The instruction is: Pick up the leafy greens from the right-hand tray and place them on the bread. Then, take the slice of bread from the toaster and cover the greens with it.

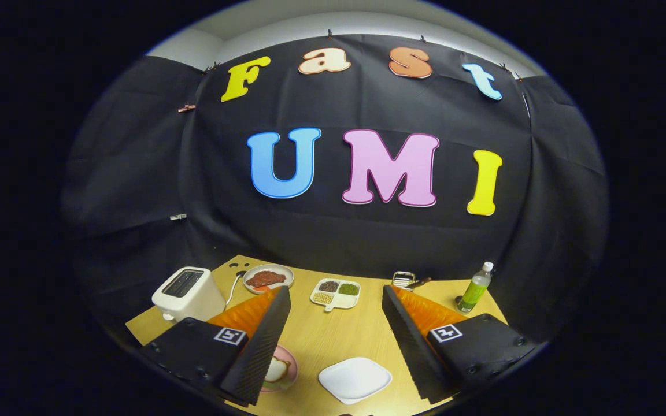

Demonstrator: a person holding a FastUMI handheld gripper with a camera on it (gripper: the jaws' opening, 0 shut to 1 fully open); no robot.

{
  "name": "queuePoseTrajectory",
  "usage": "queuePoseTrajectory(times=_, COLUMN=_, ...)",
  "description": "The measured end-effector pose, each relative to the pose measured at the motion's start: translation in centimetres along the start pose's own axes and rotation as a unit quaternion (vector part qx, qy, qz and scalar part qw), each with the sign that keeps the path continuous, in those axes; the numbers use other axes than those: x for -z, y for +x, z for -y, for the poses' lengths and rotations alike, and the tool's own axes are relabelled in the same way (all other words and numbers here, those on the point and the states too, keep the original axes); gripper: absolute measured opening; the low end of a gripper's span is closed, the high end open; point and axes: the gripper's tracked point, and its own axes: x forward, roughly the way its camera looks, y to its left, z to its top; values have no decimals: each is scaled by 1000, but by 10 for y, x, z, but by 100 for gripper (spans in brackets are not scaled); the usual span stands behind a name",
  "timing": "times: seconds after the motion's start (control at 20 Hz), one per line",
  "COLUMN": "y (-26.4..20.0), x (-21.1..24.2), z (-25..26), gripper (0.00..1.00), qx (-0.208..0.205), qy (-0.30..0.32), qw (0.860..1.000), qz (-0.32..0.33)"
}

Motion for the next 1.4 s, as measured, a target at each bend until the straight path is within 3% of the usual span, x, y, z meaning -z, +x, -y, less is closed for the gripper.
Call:
queuePoseTrajectory(times=0.45, y=-25, x=-6, z=25, gripper=97, qx=2, qy=-1, qw=1000, qz=5)
queuePoseTrajectory(times=1.4, y=-14, x=-9, z=38, gripper=97, qx=8, qy=1, qw=1000, qz=6)
